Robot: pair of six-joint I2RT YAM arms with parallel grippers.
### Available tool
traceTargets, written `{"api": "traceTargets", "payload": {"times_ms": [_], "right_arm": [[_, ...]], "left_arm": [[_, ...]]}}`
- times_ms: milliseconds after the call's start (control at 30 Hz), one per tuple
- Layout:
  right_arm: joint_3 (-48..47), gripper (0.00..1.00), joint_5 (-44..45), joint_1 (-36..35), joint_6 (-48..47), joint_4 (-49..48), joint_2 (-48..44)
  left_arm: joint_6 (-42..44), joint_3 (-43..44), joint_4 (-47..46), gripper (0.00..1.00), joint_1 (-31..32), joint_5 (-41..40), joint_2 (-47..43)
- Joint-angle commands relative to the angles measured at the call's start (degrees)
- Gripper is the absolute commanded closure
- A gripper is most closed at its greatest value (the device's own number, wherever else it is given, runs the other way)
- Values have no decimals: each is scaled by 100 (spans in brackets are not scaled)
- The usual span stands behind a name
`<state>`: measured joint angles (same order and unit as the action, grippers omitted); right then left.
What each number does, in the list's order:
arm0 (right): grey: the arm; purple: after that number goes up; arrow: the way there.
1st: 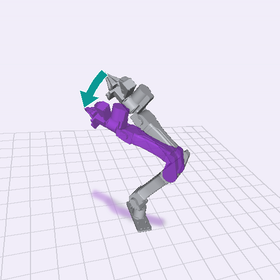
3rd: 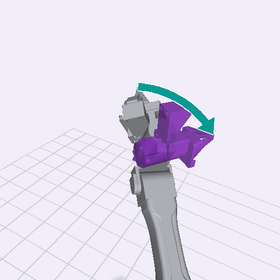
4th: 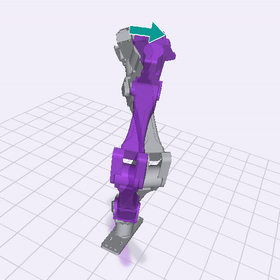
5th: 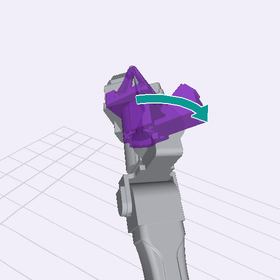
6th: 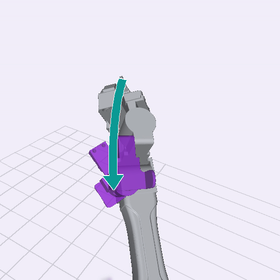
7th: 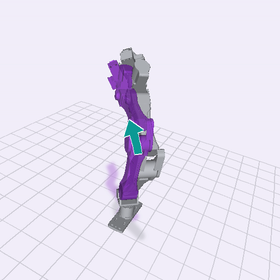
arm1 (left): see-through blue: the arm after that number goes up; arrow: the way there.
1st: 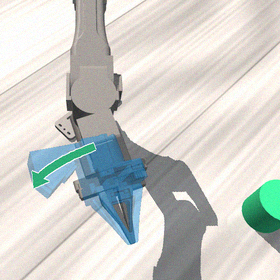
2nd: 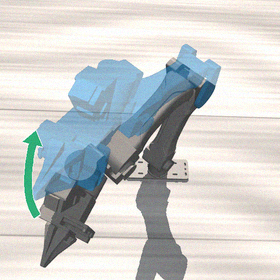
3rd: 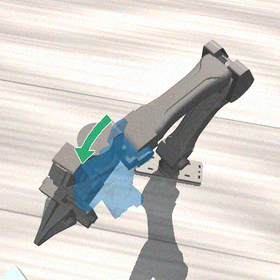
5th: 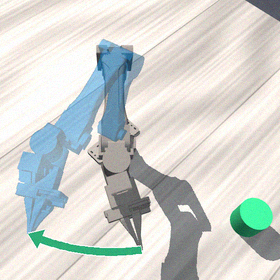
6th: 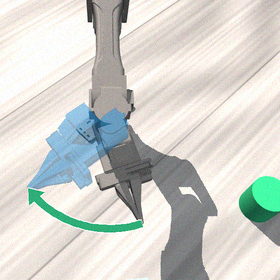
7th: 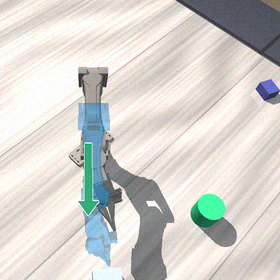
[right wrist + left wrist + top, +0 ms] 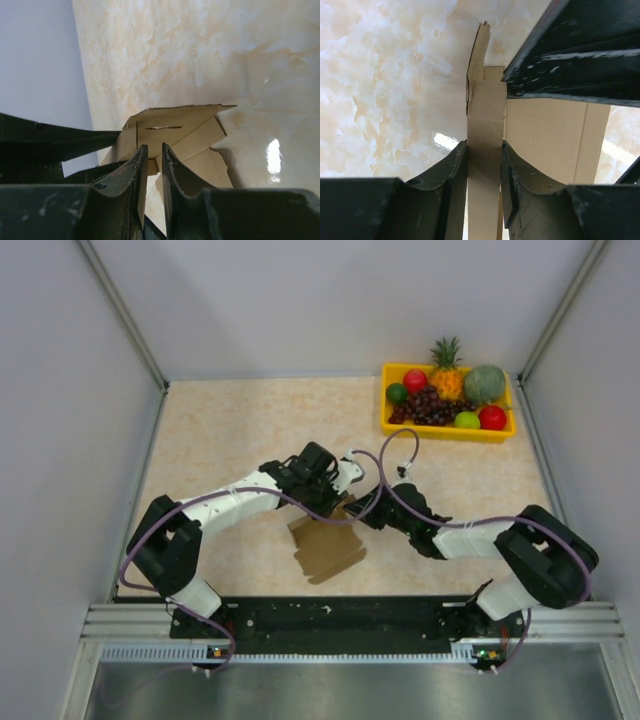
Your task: Fold the paper box
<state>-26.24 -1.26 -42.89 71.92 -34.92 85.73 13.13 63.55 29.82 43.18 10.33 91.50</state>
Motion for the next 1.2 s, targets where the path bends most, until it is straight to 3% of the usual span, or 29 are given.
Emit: {"api": "traceTargets", "payload": {"times_ms": [0, 133, 233, 333, 533, 867, 1033, 1167], "right_arm": [[312, 80, 302, 9, -414, 512, -741], [348, 74, 258, 62, -933, 1405, -1601], [234, 70, -39, 185, -1136, 1427, -1884], [-38, 69, -671, 448, -1198, 1365, -1815], [-461, 69, -1253, 475, -1488, 1128, -1306], [-620, 71, -1685, 527, -1312, 574, -628], [-619, 65, -1738, 589, -1347, 758, -707], [-663, 65, -1790, 668, -1295, 829, -620]], "left_arm": [[-108, -36, -223, 71, 24, -75, -36], [-161, -27, -179, 67, 24, -92, -71], [-179, 8, -74, 59, 24, -58, -106], [-319, 166, 199, 45, 15, -40, -63], [-600, 500, 638, 28, -415, 645, -80], [-478, 457, 841, 40, -591, 989, 149], [-381, 456, 814, 42, -591, 1076, 175], [-407, 500, 762, 54, -591, 1068, 289]]}}
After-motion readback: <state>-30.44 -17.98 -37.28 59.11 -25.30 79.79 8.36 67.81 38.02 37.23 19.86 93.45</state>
